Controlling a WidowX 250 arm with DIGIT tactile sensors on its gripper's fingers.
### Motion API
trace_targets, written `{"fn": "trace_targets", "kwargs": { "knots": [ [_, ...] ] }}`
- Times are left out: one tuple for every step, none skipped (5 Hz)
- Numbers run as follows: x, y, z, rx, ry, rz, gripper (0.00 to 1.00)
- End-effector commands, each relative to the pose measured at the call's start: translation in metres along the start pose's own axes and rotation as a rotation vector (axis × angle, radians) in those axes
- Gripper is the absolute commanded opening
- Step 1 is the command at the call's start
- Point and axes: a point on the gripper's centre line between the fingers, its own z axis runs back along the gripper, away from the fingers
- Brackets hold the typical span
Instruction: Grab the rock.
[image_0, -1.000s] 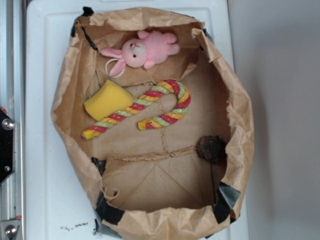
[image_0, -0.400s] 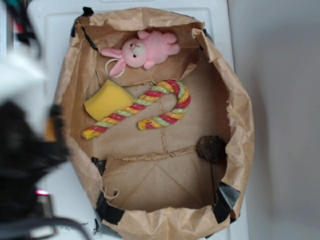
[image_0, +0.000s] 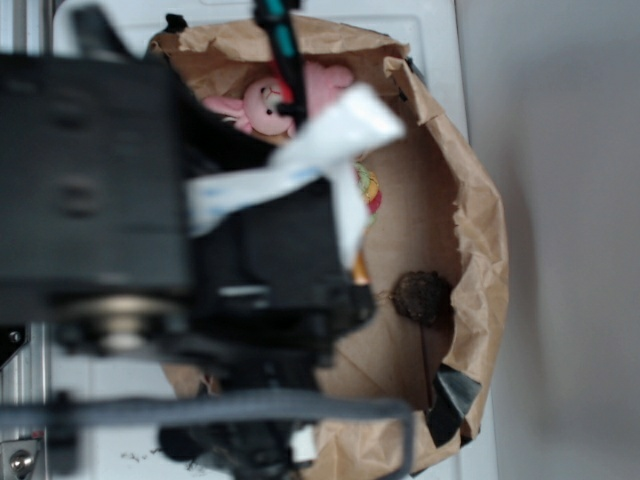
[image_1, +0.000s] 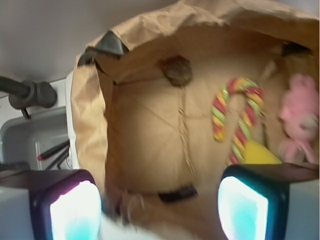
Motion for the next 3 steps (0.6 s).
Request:
{"fn": "trace_targets", "kwargs": {
  "knots": [
    [0.048,0.019,0.000,0.022,-0.091,0.035,1.00],
    [0.050,0.042,-0.010,0.059,-0.079,0.037,1.00],
    [0.042,0.065,-0.016,0.075,-0.064,0.038,1.00]
  ]
}}
